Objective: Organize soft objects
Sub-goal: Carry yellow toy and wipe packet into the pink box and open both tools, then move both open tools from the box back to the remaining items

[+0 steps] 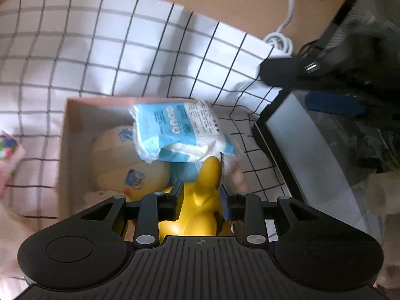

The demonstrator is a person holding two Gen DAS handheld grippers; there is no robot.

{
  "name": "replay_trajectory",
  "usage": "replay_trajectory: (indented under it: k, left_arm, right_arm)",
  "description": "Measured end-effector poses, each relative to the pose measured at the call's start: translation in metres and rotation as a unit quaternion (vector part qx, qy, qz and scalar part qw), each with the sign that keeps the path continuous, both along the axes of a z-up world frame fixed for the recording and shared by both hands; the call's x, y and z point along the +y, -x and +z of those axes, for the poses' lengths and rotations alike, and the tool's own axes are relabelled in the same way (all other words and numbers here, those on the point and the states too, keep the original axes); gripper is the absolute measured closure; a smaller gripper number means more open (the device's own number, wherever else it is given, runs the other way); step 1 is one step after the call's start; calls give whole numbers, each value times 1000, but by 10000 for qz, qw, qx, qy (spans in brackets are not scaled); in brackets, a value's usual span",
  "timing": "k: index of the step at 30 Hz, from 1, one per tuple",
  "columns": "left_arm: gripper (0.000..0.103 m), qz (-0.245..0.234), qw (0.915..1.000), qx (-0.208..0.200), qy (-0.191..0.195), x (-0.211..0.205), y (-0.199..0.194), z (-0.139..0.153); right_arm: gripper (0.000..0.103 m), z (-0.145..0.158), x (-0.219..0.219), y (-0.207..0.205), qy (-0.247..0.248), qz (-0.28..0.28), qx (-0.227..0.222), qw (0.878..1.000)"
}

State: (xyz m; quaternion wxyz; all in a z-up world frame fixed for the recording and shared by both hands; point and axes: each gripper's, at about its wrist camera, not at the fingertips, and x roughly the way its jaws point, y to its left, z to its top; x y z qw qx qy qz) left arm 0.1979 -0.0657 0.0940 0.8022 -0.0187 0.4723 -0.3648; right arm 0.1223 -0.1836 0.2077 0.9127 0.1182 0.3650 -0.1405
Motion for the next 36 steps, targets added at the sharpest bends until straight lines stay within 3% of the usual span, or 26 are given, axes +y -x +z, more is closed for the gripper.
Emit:
replay_trajectory:
  k: [5, 7, 10, 13, 18, 22, 25, 31, 33, 34, 35, 36]
  left_arm:
    - [70, -155, 9994, -261, -160, 23, 18, 28]
    - [70, -158, 9993, -338, -39, 42, 27, 37]
    - [70, -64, 9983, -543, 204, 78, 48, 47]
    - [70, 146, 9962, -848, 127, 121, 68, 51]
    - [70, 1132, 9876, -1039, -319, 203, 82, 31]
    - [70, 2141, 9728, -799, -383, 263, 88, 1]
    - [70, 2636, 9622, -610, -317, 296, 95, -16]
    - [70, 3150, 9474, -478, -306, 332, 107, -31]
    - [70, 3264, 9439, -449, -242, 338, 106, -31]
    - [70, 3291, 9431, -432, -219, 340, 109, -32]
    - [70, 3305, 9427, -404, -226, 340, 109, -32]
    - [70, 3302, 9428, -376, -244, 339, 110, -32]
  right_arm:
    - [27, -2, 5, 4, -9, 28, 81, 10000]
    - [27, 1, 10, 8, 3, 64, 57, 10000]
    - [25, 9, 23, 9, 68, 150, 29, 9999]
    - [21, 19, 45, 4, 58, 339, -37, 9994]
    - [20, 30, 110, -16, 148, 1048, 40, 9944]
    - [20, 31, 173, -41, 153, 1812, 256, 9830]
    - [19, 27, 216, -60, 95, 2253, 499, 9730]
    - [17, -15, 287, -119, -164, 2707, 1548, 9500]
    - [32, -39, 300, -140, -130, 2690, 1908, 9440]
    - [66, -51, 307, -149, -31, 2715, 2084, 9396]
    - [83, -63, 312, -157, 71, 2786, 2308, 9323]
    - [83, -75, 319, -164, 148, 2836, 2503, 9256]
